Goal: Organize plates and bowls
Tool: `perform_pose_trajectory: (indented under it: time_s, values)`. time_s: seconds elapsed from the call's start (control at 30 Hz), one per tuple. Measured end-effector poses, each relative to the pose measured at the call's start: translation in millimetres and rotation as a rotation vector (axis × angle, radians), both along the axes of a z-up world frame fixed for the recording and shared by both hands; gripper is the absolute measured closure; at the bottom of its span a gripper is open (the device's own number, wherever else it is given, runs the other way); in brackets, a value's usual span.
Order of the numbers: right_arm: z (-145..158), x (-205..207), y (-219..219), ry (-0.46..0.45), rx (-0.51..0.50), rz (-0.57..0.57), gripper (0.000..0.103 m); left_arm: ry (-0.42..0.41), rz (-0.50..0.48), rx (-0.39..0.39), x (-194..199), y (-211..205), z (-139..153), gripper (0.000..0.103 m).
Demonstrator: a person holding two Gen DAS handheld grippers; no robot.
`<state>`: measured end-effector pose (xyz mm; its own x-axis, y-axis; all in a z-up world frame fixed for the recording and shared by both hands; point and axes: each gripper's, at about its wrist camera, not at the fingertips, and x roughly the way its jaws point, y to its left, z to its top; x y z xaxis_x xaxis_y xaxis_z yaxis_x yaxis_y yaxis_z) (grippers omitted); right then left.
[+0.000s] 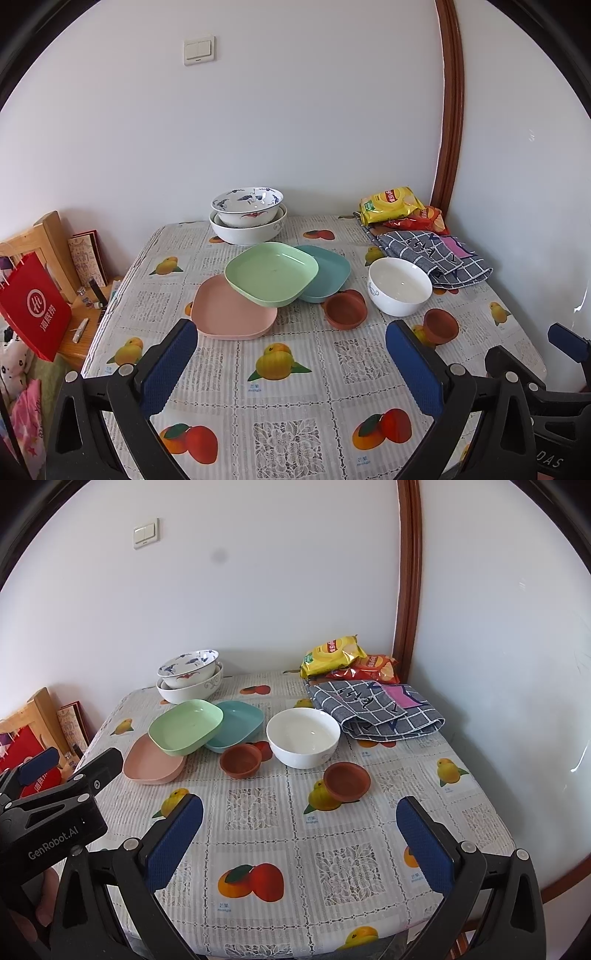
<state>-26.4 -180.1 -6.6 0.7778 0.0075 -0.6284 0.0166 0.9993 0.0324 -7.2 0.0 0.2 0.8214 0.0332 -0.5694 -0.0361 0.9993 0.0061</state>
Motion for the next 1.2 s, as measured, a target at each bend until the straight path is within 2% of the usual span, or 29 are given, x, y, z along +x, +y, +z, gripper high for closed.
perform_pose_trajectory:
  time_s: [1.2]
  values:
    - [3.1, -2.8, -2.3, -0.022, 0.019, -0.007, 0.000, 0.000, -0.012, -0.006, -2.0, -4.2, 3.4, 0.000]
